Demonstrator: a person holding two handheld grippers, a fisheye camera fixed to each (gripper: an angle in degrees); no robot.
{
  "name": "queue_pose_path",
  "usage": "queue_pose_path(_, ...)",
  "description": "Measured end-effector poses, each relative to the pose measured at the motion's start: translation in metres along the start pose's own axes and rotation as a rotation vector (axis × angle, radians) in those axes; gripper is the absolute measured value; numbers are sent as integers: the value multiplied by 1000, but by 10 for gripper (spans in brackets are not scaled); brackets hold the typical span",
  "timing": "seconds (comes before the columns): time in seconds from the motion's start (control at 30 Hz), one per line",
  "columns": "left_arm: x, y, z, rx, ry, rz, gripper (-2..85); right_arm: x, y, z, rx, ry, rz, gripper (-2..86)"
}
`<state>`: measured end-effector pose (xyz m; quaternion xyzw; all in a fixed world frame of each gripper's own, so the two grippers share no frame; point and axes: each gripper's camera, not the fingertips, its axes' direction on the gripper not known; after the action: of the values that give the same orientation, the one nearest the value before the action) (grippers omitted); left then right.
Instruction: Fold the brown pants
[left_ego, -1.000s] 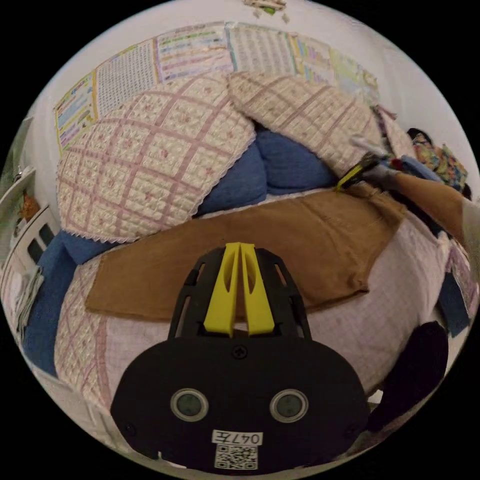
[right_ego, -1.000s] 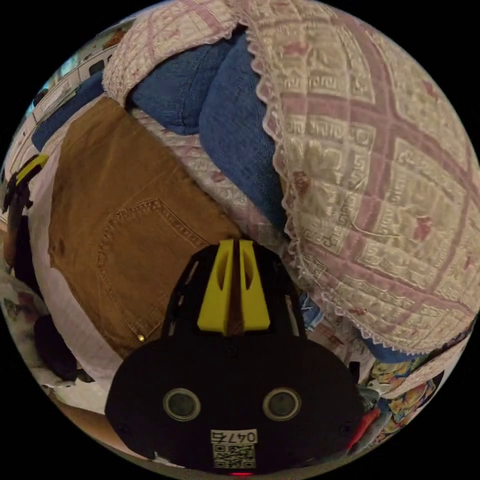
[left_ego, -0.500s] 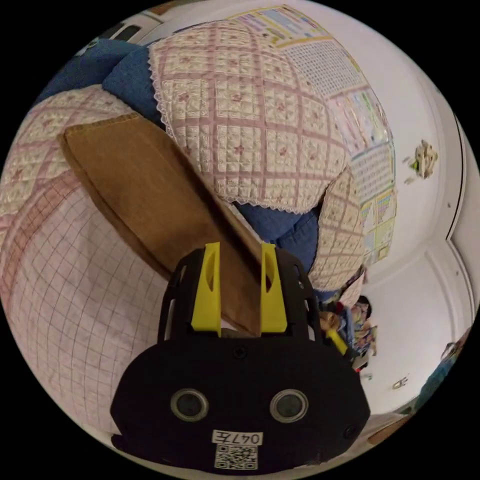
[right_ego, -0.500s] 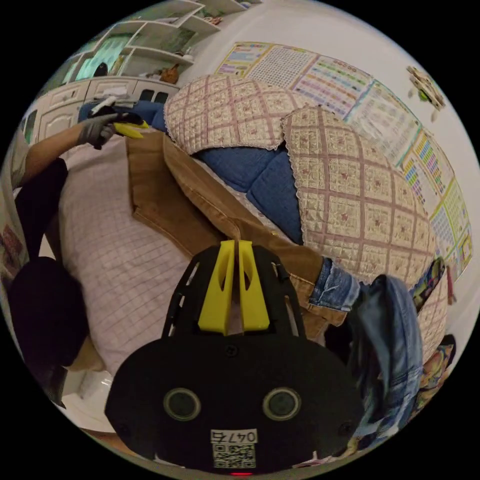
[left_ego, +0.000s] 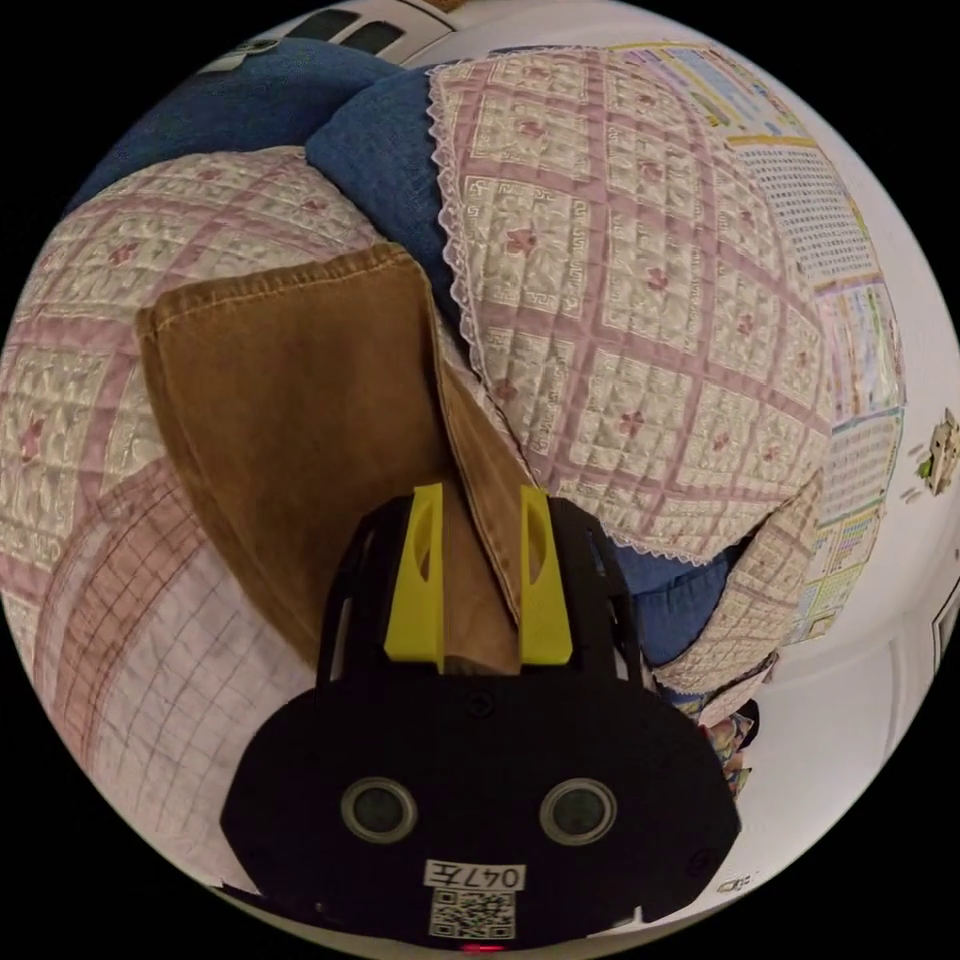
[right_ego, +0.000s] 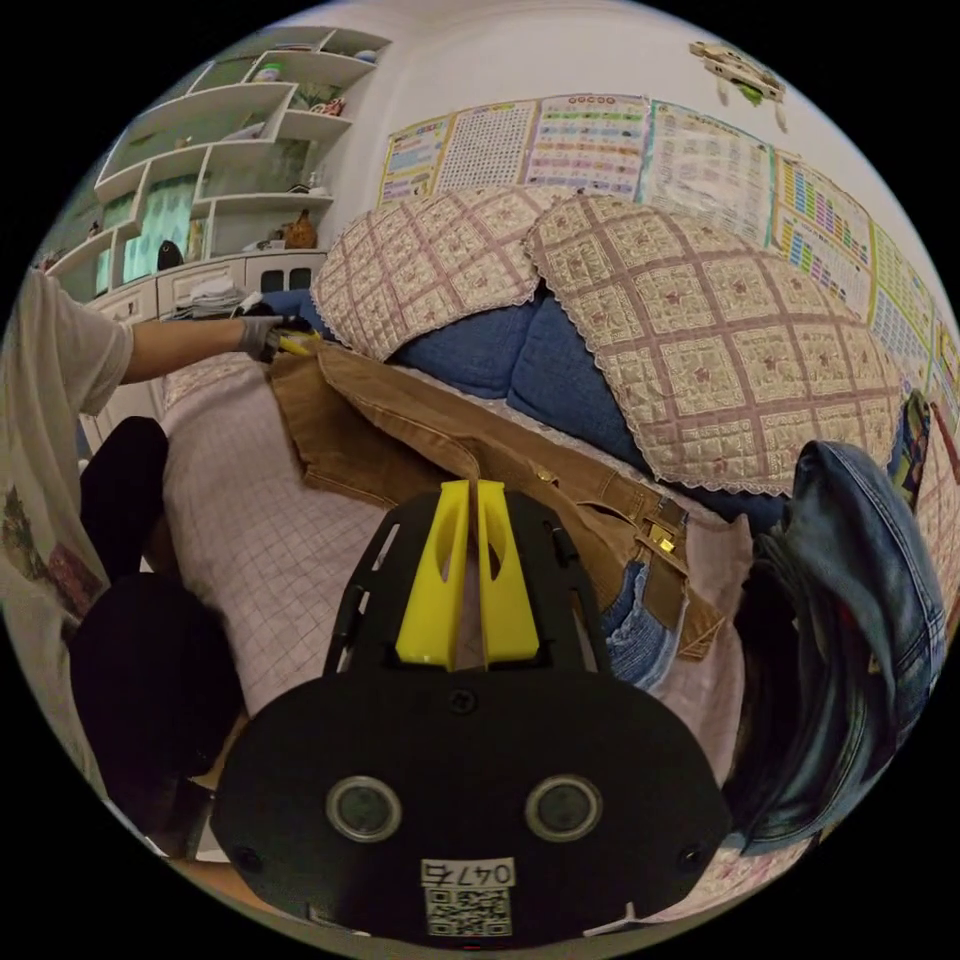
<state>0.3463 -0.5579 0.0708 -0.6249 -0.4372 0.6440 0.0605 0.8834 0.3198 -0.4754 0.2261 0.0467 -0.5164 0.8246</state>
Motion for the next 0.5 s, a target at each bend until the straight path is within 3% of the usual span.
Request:
queue_pose_path(0.23, -33, -32, -16, -48, 68, -2, 2, -9, 20, -43, -31, 35, -16, -10)
queue_pose_path(0.3, -44, -21, -65, -15, 180, 39, -6, -11, 26, -59, -34, 49, -14, -10)
queue_pose_path(0.5, -113, 68, -239, -52, 205, 164, -9, -3, 66, -136, 18, -45, 83, -10)
